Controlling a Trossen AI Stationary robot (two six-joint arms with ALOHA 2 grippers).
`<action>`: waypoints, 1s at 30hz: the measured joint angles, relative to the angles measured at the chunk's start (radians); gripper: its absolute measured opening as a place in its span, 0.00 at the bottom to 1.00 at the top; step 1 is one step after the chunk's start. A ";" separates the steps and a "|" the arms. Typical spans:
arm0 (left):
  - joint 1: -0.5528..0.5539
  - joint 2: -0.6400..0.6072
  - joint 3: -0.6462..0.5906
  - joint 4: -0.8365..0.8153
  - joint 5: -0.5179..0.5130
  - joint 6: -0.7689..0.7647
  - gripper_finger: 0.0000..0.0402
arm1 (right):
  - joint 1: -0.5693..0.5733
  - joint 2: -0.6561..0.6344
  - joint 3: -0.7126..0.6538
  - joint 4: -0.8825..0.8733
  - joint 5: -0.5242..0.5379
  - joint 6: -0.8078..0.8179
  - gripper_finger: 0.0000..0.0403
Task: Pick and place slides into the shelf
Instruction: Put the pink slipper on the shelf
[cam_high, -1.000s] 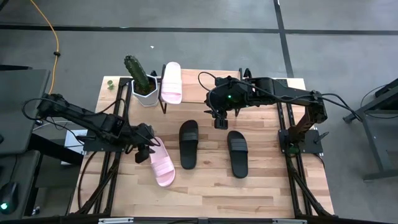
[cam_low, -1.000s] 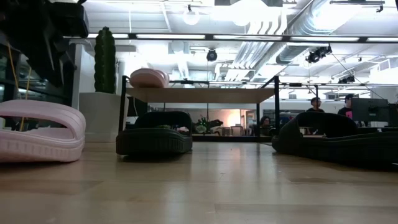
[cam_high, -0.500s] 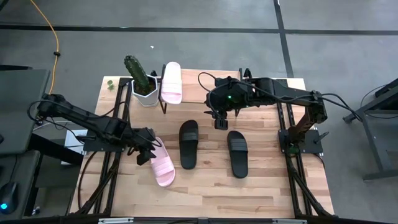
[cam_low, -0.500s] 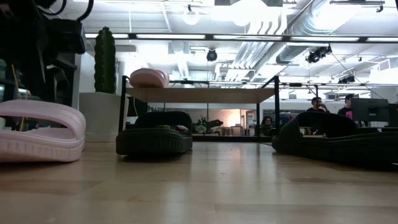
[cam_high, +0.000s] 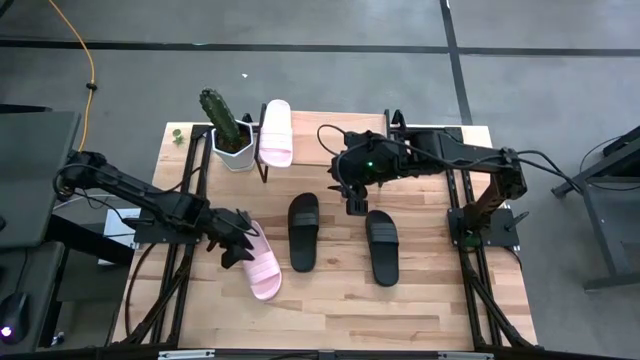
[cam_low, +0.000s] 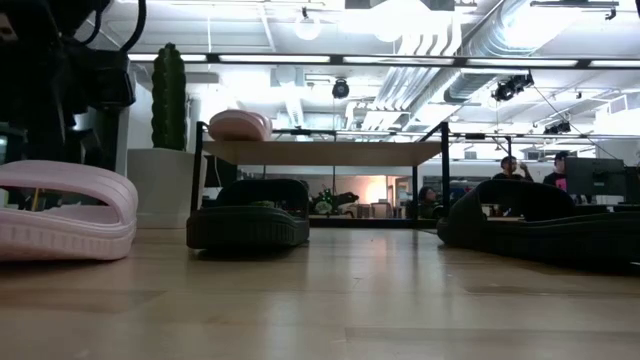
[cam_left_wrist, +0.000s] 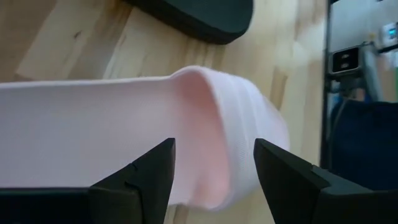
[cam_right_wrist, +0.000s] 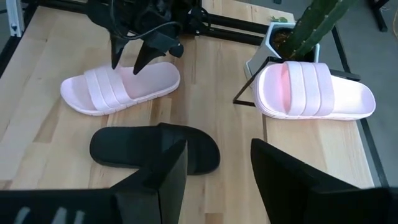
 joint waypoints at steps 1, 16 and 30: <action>0.000 0.005 -0.004 0.018 0.004 -0.004 0.51 | 0.002 0.000 0.000 0.000 0.004 0.000 0.42; 0.000 0.183 -0.009 0.180 0.081 -0.004 0.51 | 0.006 0.000 0.000 0.000 0.005 0.018 0.42; 0.000 0.248 -0.008 0.293 0.142 0.005 0.51 | 0.006 0.002 -0.004 -0.004 0.005 0.019 0.42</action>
